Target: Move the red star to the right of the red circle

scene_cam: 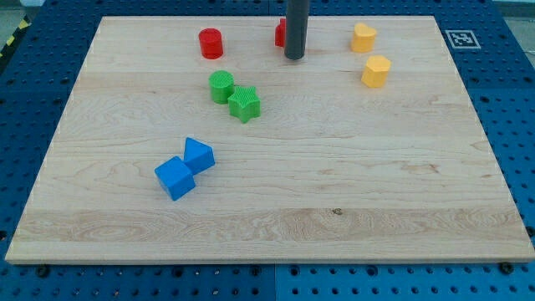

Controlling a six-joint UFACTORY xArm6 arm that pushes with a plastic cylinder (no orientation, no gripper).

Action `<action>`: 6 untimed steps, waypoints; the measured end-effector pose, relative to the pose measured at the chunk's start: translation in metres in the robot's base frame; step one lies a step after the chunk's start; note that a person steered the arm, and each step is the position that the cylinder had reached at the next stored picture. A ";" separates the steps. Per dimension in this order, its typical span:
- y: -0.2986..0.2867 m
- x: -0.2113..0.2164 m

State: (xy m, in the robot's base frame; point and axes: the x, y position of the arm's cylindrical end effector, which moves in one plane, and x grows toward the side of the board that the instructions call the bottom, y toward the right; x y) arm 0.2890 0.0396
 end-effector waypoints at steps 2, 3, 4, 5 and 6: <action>0.000 -0.009; 0.000 -0.012; 0.000 -0.013; 0.000 -0.013; 0.039 -0.012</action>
State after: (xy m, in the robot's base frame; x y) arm 0.2765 0.0786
